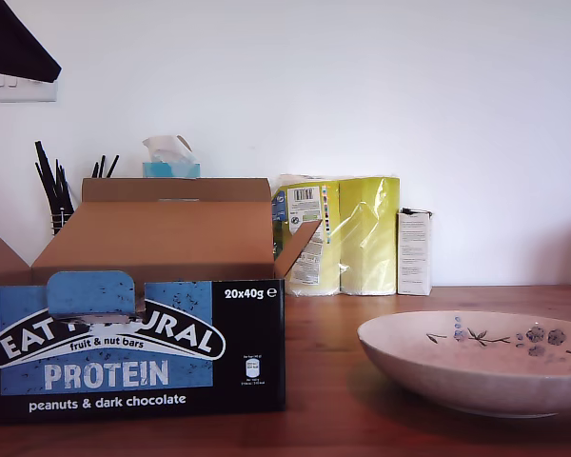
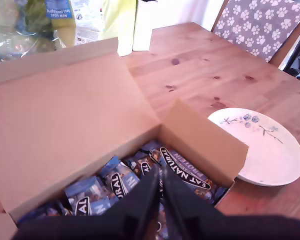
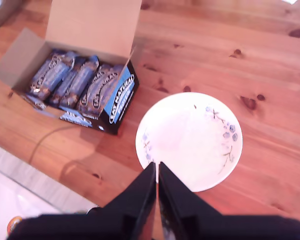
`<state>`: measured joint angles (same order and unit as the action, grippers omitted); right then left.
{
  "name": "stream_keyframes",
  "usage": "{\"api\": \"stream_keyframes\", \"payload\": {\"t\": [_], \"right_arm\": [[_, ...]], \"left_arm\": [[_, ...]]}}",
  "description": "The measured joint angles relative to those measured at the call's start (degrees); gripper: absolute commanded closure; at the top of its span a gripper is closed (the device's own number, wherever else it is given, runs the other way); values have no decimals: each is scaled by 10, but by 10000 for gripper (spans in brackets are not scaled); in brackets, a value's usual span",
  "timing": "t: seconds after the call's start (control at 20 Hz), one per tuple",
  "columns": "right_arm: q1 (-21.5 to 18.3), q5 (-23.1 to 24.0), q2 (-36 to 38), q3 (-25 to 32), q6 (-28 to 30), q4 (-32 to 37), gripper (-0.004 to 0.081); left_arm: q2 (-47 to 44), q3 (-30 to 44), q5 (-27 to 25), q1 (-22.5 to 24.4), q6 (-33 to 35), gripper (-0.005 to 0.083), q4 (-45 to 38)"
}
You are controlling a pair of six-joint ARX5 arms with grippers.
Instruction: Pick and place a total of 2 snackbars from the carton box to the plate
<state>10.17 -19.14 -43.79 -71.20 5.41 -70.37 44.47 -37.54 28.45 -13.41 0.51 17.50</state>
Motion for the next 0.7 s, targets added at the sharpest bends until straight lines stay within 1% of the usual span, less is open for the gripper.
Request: {"api": "stream_keyframes", "payload": {"t": [0.05, 0.1, 0.15, 0.2, 0.4, 0.5, 0.55, 0.6, 0.65, 0.7], "right_arm": [[0, 0, -5, 2, 0, 19, 783], [0, -7, -7, 8, 1, 53, 783], [0, -16, -1, 22, 0, 86, 783], [0, -19, 8, 42, -3, 105, 783], [0, -13, 62, 163, -9, 161, 783], [0, -15, 73, 194, -9, 175, 783], [1, -15, 73, 196, -9, 176, 783], [1, -15, 73, 196, -9, 181, 783], [1, -15, 73, 196, -9, 186, 783], [1, -16, 73, 196, -9, 190, 783]], "left_arm": [[0, 0, 0, 0, 3, 797, -7], [0, 0, -1, 0, 4, 797, -12], [0, 0, -6, 0, 5, 797, -14], [0, 0, -14, 0, 5, 797, -12], [27, -1, -47, -4, 6, 797, 16], [59, -9, -83, -21, -3, 797, 53], [79, -21, -108, -34, -8, 796, 84], [105, -43, -139, -45, -17, 775, 115], [132, -70, -167, -56, -19, 727, 145], [162, -104, -193, -67, -22, 624, 172]]}}
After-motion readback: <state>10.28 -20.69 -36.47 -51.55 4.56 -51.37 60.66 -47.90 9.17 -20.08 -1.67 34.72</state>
